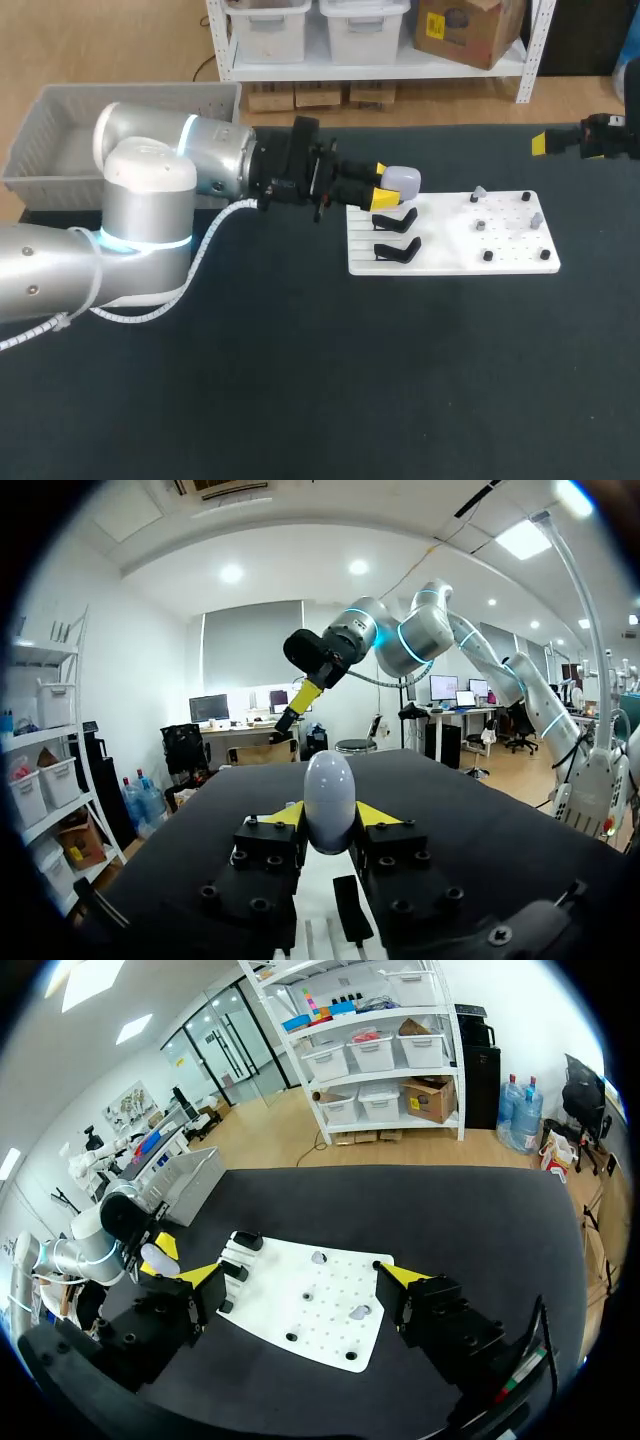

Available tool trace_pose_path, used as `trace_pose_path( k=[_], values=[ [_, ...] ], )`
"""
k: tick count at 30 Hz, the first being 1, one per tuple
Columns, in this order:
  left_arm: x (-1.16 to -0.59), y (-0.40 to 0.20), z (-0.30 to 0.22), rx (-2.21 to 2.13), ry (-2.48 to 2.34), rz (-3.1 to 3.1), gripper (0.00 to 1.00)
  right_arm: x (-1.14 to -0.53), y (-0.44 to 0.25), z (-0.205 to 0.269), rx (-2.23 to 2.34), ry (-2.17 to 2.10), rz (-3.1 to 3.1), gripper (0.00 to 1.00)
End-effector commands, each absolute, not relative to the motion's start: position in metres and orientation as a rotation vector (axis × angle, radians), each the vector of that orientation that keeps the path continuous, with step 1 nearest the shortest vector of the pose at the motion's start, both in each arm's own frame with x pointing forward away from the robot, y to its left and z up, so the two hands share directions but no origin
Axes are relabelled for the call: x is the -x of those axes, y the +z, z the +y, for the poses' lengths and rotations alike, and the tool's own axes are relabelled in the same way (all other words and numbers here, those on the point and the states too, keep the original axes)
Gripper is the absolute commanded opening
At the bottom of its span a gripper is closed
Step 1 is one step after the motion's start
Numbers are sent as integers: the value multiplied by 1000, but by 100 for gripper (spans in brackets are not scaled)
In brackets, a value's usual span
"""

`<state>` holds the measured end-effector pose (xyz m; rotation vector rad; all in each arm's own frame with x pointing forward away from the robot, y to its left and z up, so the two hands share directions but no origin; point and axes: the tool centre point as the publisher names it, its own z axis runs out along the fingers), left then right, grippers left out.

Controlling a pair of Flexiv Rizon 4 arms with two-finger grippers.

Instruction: Pick up each earbud case from the left stands, insert the matching earbuds, close the lid, and place the case in the box.

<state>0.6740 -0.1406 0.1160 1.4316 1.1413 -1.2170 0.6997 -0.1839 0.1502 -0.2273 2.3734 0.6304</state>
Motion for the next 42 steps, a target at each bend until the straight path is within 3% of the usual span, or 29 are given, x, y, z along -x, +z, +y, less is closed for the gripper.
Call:
trace_pose_path(
  k=[1, 35, 42],
  values=[
    [-664, 123, -137, -1335, -1136, 1183, 0, -700, 150, -185, 230, 635, 2373, 100],
    [-657, 121, -143, -1333, -1256, 1139, 0, -700, 150, -185, 230, 635, 2373, 100],
    [-657, 121, -143, -1333, -1256, 1139, 0, -653, 166, -161, 331, 691, 2303, 100]
  ],
)
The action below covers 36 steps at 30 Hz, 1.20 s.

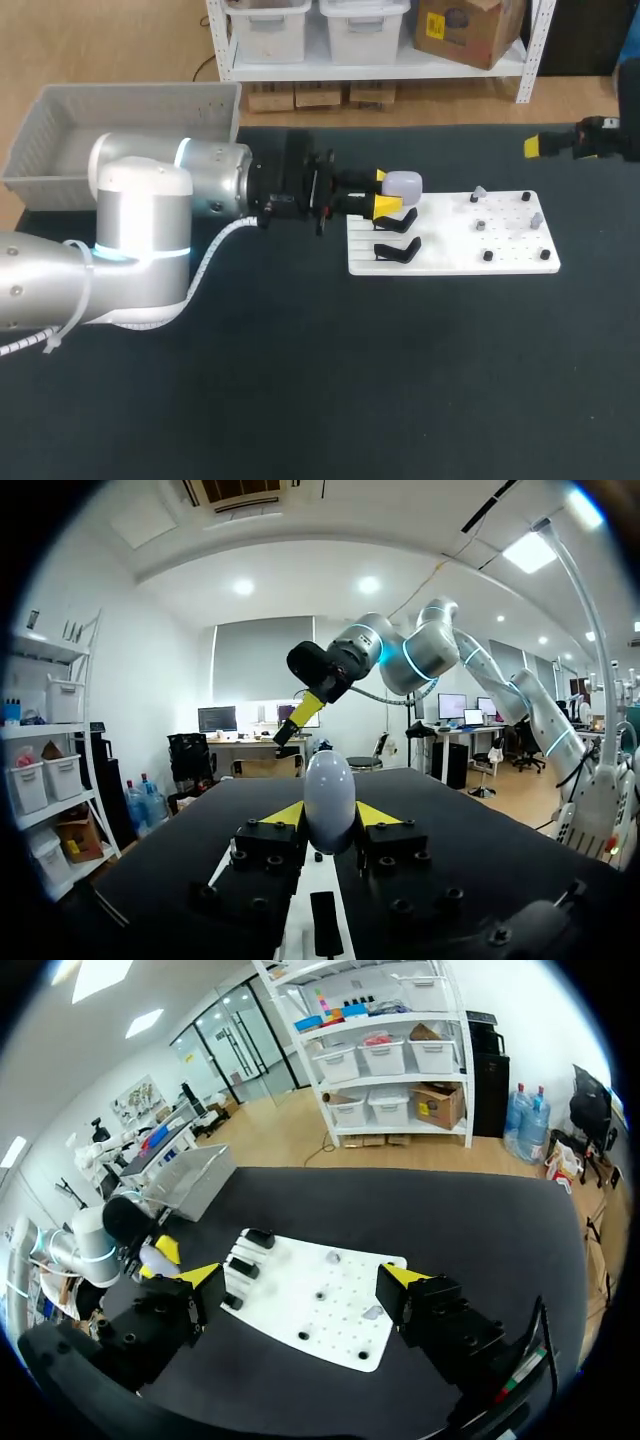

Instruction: Pick up each earbud case from the left stands, insert the matching earbuds, close the lid, and place the case in the box.

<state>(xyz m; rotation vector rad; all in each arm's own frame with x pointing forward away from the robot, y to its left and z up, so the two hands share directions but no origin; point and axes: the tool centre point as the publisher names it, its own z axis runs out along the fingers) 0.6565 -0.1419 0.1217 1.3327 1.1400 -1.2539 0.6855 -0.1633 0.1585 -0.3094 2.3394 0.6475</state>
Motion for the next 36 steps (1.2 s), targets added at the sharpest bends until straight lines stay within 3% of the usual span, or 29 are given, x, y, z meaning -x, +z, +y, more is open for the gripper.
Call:
trace_pose_path(
  k=[1, 15, 36],
  values=[
    [-657, 121, -143, -1333, -1256, 1139, 0, -646, 167, -157, 346, 701, 2294, 100],
    [-657, 121, -143, -1333, -1256, 1139, 0, -591, 178, -74, 513, 779, 2278, 100],
    [-657, 121, -143, -1333, -1256, 1139, 0, -620, 147, -19, 618, 724, 2402, 100]
  ],
)
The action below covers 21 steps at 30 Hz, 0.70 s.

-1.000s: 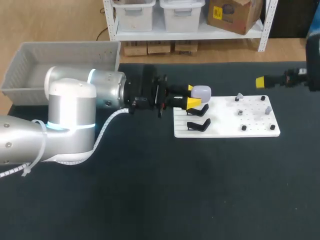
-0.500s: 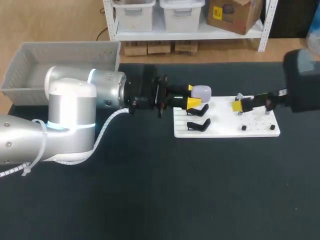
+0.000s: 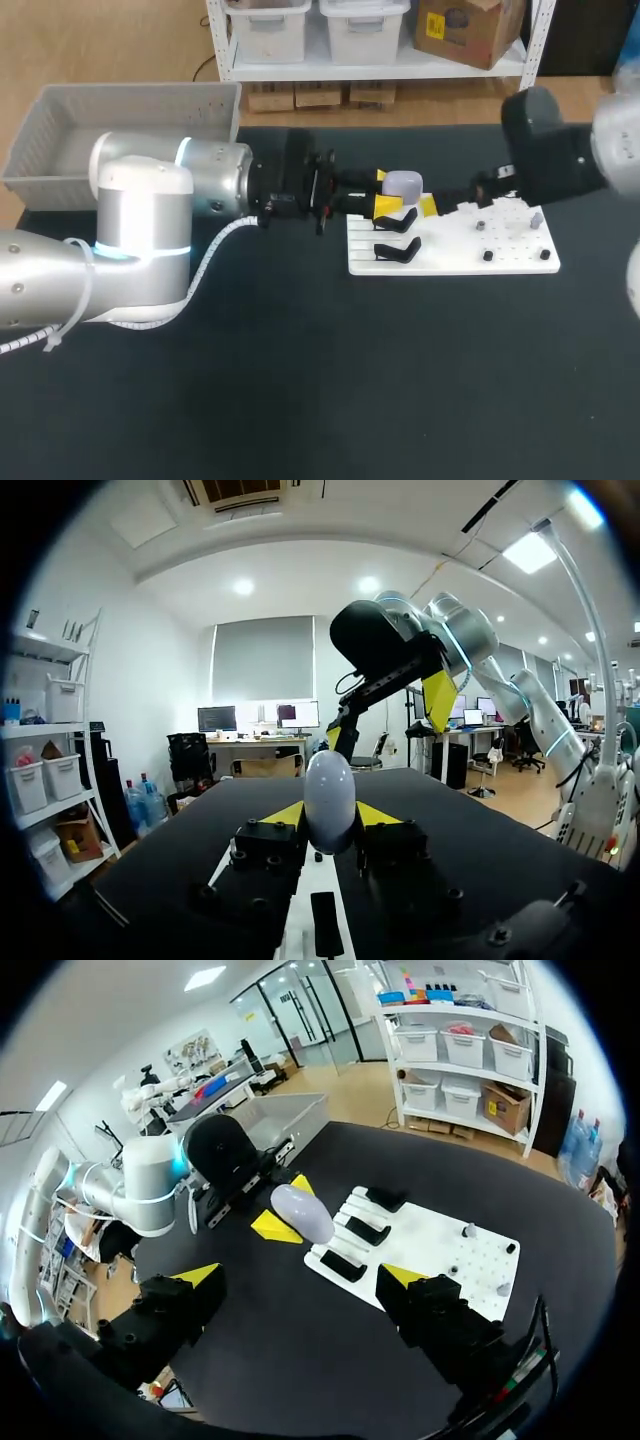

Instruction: Pick up each earbud case from the left stands, insert the matching earbuds, close the lid, and place the case in the box.

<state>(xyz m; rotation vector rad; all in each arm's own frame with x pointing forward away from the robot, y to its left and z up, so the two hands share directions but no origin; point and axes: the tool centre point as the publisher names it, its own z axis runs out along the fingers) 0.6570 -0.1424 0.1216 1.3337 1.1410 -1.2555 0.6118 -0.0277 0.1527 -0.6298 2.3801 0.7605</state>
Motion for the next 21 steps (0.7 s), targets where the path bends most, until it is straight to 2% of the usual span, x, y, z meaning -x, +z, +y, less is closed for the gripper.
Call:
trace_pose_path(
  k=[1, 21],
  values=[
    [-657, 121, -143, -1333, -1256, 1139, 0, -621, 145, -18, 616, 715, 2407, 100],
    [-657, 121, -143, -1333, -1256, 1139, 0, -646, 127, -16, 526, 710, 2463, 100]
  ],
)
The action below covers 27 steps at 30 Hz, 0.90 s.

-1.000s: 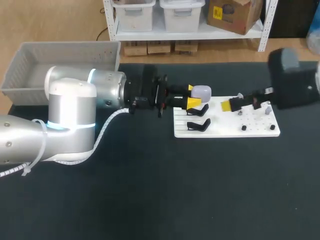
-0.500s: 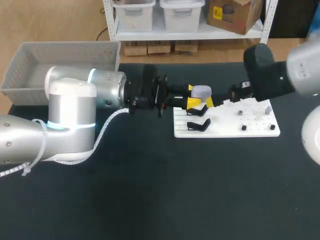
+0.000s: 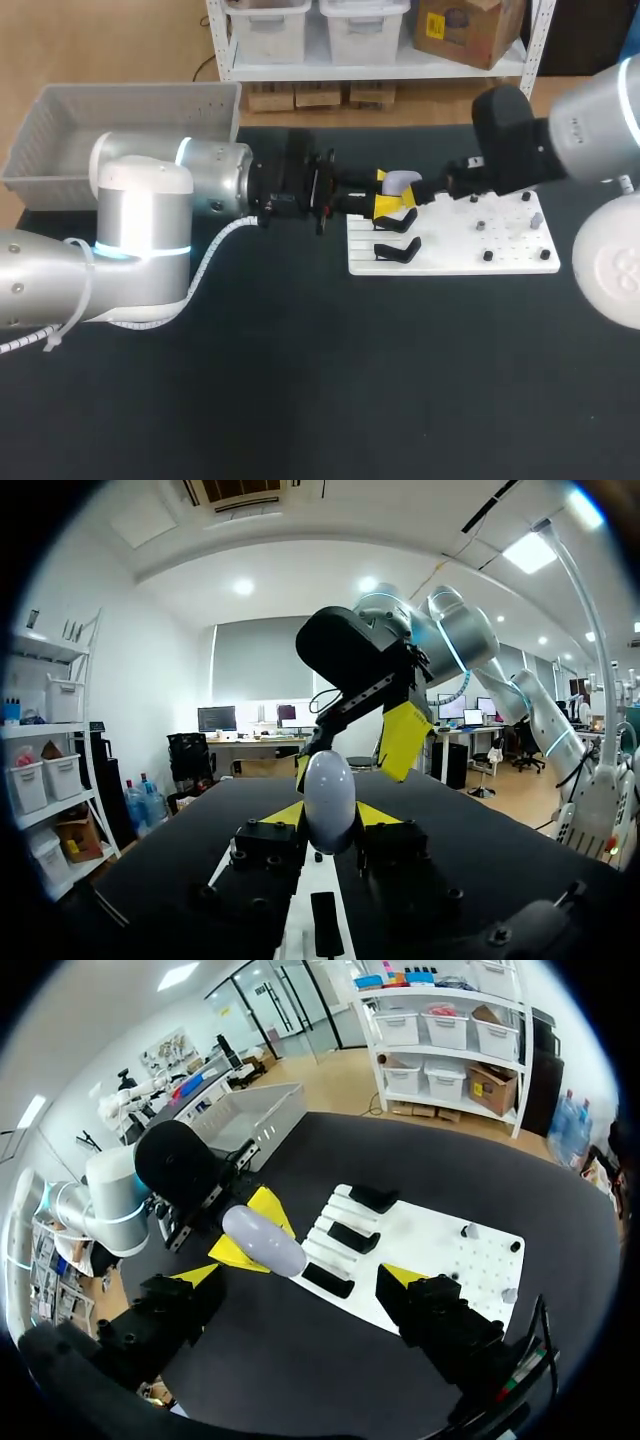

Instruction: Pick up each earbud case from the left stands, insert the matching earbuds, close the lid, and place the case in the box.

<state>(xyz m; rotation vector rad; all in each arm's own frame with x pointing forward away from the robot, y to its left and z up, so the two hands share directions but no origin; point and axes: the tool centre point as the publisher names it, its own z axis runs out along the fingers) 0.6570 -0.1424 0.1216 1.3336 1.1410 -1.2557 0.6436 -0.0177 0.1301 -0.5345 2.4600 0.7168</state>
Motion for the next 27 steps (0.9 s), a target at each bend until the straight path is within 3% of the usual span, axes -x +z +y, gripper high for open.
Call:
trace_pose_path(
  k=[1, 17, 27],
  values=[
    [-657, 121, -143, -1333, -1256, 1139, 0, -647, 127, -16, 525, 710, 2464, 100],
    [-657, 121, -143, -1333, -1256, 1139, 0, -658, 127, -18, 458, 693, 2456, 100],
    [-657, 121, -143, -1333, -1256, 1139, 0, -661, 169, -37, 424, 648, 2313, 100]
  ],
)
